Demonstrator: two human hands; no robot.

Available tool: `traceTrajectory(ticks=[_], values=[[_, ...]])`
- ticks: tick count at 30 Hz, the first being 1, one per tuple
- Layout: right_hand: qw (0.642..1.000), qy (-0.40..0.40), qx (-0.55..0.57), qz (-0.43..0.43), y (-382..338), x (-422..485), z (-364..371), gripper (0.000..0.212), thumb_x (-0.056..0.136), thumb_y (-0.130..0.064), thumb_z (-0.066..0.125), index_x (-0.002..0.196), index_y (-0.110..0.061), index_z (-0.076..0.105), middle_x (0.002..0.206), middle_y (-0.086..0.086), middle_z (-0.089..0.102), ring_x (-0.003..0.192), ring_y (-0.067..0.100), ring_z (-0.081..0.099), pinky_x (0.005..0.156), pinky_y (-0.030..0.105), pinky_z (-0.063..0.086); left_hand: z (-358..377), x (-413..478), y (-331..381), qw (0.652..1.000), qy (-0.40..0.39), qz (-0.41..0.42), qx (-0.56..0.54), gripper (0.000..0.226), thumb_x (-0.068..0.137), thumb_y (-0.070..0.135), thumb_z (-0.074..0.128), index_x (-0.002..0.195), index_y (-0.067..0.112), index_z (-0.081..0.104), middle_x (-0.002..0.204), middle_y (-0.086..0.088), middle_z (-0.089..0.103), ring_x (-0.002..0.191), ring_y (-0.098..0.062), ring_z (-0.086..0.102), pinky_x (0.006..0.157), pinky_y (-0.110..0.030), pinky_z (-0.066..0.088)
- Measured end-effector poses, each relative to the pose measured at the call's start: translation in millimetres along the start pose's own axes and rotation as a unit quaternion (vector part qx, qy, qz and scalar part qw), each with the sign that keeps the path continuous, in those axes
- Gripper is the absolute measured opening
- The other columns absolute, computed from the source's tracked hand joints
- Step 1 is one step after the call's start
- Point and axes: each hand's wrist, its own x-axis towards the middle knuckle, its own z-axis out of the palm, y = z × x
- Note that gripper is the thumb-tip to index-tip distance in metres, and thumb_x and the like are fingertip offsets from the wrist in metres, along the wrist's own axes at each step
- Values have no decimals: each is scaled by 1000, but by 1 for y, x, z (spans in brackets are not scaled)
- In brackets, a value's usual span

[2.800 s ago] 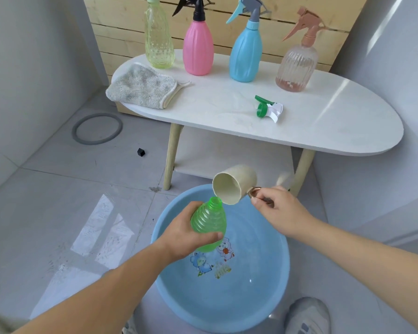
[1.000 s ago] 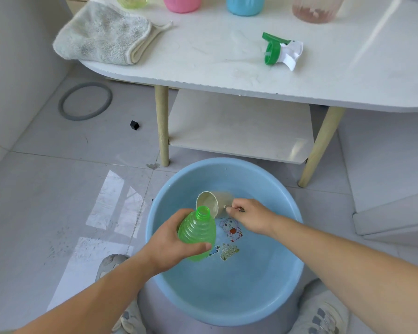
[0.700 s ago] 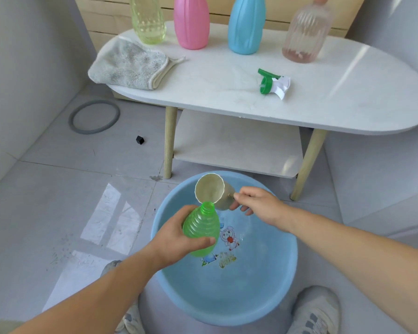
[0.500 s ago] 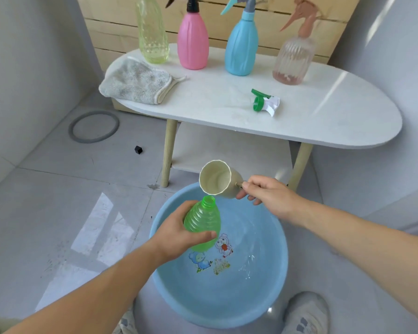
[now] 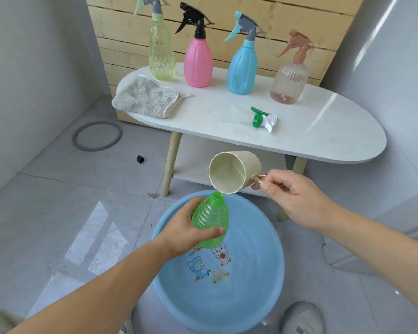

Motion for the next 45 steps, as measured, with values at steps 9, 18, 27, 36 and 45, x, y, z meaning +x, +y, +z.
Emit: traceTrajectory(ticks=[9,18,27,36,45], values=[[999,10,-43,-8,0,0,1,27,95,-41,50,79,-20,58,98,3,68,107,9,47,92,24,41,-1,3,-1,1000,11,-3,1,81,54,49,92,127,36,59,114,8,71,104,-12,71,93,-42,60],[997,21,-72,-35,2,1,1,25,96,-34,53,75,-20,55,82,-4,62,104,12,47,88,27,41,0,4,-2,1000,13,-8,-1,81,54,48,91,128,35,59,113,9,72,103,-11,71,94,-40,60],[991,32,-97,-85,7,4,-1,25,96,-31,54,73,-22,52,78,-9,59,102,16,45,88,24,38,0,5,-4,1000,13,-12,-3,79,55,47,91,126,35,60,112,9,72,103,-12,71,94,-41,60],[978,46,-145,-144,8,6,-1,26,94,-39,48,76,-21,52,82,-10,60,99,16,43,88,20,35,0,6,-6,1000,14,-16,-3,76,55,45,93,124,36,61,111,8,73,103,-14,72,94,-44,59],[948,69,-204,-235,14,11,0,30,96,-35,48,79,-12,58,96,-6,64,95,22,45,85,30,40,0,6,-9,1000,14,-15,3,77,54,48,92,124,36,61,111,7,72,103,-14,71,95,-45,59]])
